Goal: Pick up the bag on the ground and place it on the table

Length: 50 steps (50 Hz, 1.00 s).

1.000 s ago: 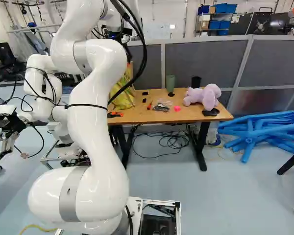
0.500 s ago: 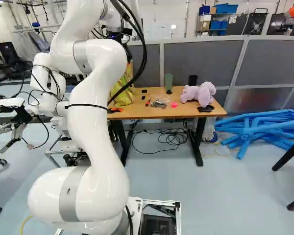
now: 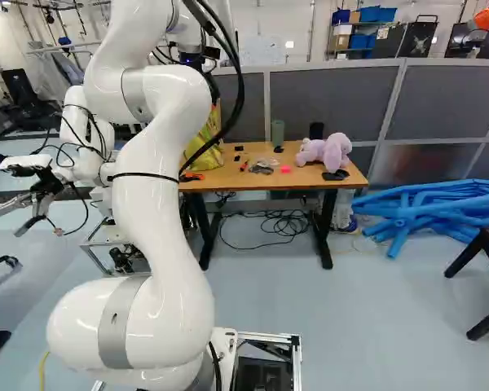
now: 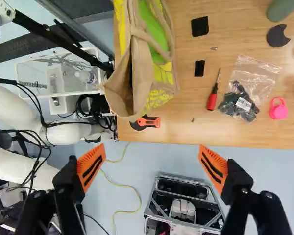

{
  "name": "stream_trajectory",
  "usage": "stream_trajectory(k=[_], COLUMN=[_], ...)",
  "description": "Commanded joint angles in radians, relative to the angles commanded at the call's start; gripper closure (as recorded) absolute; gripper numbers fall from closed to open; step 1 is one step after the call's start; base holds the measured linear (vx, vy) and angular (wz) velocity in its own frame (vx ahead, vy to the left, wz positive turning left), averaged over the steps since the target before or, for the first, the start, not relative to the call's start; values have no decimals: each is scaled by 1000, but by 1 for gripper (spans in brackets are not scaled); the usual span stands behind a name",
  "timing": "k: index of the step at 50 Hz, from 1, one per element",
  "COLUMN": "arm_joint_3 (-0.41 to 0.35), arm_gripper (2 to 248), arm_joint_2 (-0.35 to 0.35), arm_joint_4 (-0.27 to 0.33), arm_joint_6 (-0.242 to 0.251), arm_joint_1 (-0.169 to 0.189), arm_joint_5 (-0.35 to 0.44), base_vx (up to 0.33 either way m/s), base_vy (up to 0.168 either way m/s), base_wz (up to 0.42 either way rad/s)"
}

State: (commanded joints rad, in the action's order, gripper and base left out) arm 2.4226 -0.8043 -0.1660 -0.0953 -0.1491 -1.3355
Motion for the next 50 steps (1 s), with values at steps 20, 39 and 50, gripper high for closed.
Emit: stream_trajectory(k=[20,39,50], arm_joint_3=[-33,-61,-96], arm_gripper=[3,3,3], arm_joint_2=[21,34,50], arm_joint_4=[0,2,5], arm_joint_6=[0,1,3], arm_joint_1=[2,4,6], arm_joint_5=[1,28,61], base_vx=[-43,0,0], base_vy=[-17,0,0], base_wz=[8,0,0])
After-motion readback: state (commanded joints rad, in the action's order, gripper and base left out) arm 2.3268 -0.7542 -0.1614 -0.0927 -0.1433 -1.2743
